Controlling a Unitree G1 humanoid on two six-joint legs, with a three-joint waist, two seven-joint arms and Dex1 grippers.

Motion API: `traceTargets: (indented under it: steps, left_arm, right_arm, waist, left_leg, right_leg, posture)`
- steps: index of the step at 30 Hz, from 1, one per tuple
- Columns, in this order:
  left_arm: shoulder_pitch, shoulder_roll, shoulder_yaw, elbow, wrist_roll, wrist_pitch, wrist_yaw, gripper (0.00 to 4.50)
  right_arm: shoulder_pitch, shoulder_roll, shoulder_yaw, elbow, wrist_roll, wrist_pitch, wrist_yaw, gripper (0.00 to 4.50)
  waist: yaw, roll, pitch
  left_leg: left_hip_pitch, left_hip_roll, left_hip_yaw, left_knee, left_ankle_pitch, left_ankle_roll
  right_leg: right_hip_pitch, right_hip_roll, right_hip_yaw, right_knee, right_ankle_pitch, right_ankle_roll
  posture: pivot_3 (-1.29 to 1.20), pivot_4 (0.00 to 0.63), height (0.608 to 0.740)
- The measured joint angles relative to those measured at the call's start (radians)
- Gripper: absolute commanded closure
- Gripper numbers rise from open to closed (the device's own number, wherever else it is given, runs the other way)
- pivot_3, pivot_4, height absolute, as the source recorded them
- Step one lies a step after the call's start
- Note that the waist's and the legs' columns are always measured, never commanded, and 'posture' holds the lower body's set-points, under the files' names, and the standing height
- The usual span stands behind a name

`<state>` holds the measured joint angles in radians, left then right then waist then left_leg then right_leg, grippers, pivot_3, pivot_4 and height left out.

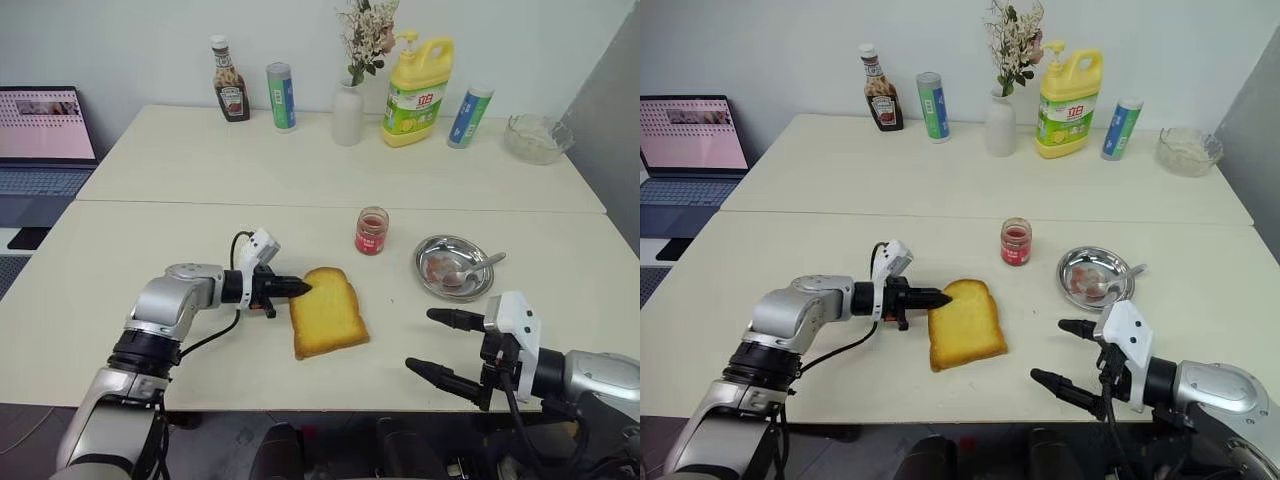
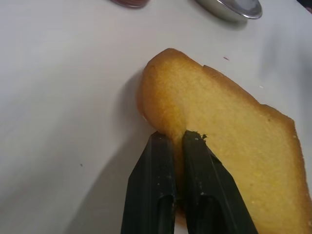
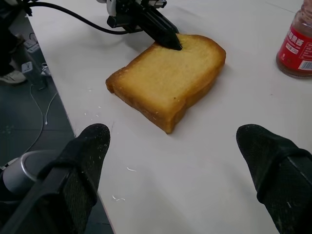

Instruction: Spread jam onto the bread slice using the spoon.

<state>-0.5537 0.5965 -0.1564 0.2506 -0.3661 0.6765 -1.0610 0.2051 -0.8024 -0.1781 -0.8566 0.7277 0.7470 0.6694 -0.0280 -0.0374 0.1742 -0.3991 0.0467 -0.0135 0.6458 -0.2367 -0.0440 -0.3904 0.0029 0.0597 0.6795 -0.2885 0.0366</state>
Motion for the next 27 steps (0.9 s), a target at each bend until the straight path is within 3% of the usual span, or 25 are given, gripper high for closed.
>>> traceTargets:
  steps: [4, 16, 20, 25, 27]
  left_arm:
    - [0.000, -0.012, -0.002, 0.016, 0.028, -0.048, 0.007, 4.49]
    - [0.045, -0.001, 0.043, -0.025, 0.069, -0.136, 0.072, 0.71]
    - [0.075, 0.055, 0.075, -0.030, 0.147, -0.292, 0.137, 0.71]
    - [0.085, 0.066, 0.160, -0.093, 0.147, -0.408, 0.177, 0.71]
    - [0.123, 0.076, 0.166, -0.194, 0.135, -0.438, 0.157, 0.37]
  right_arm:
    - [-0.014, 0.004, 0.005, 0.000, 0.000, 0.000, -0.003, 0.00]
    - [-0.026, 0.017, 0.015, 0.001, 0.000, 0.000, -0.001, 0.00]
    - [0.015, 0.021, 0.000, 0.000, -0.001, -0.006, -0.003, 0.00]
    - [0.033, 0.063, -0.089, 0.035, -0.024, -0.049, -0.048, 0.00]
    - [0.039, 0.101, -0.147, 0.083, -0.040, -0.070, -0.080, 0.00]
  waist:
    - [0.000, 0.000, 0.000]
    - [0.000, 0.000, 0.000]
    - [0.001, 0.000, 0.000]
    - [0.003, 0.000, 0.000]
    - [0.003, 0.000, 0.000]
  left_leg:
    - [0.000, 0.000, 0.000, 0.000, 0.000, 0.000]
    - [0.000, 0.000, 0.000, 0.000, 0.000, 0.000]
    - [0.000, 0.001, -0.001, 0.000, 0.000, 0.000]
    - [-0.001, 0.000, 0.000, 0.000, 0.000, 0.000]
    - [0.000, 0.000, 0.002, 0.000, 0.000, 0.000]
  right_leg:
    - [0.000, 0.000, 0.000, 0.000, 0.000, 0.000]
    - [0.000, 0.000, 0.000, 0.000, 0.000, 0.000]
    - [0.000, 0.000, 0.000, 0.000, 0.000, 0.000]
    - [0.000, -0.002, 0.000, -0.001, 0.000, 0.000]
    - [0.001, -0.002, 0.001, -0.001, 0.000, 0.000]
  posture:
    - [0.00, 0.150, 0.740]
    - [0.00, 0.150, 0.740]
    - [0.00, 0.150, 0.740]
    - [0.00, 0.150, 0.740]
    - [0.00, 0.150, 0.740]
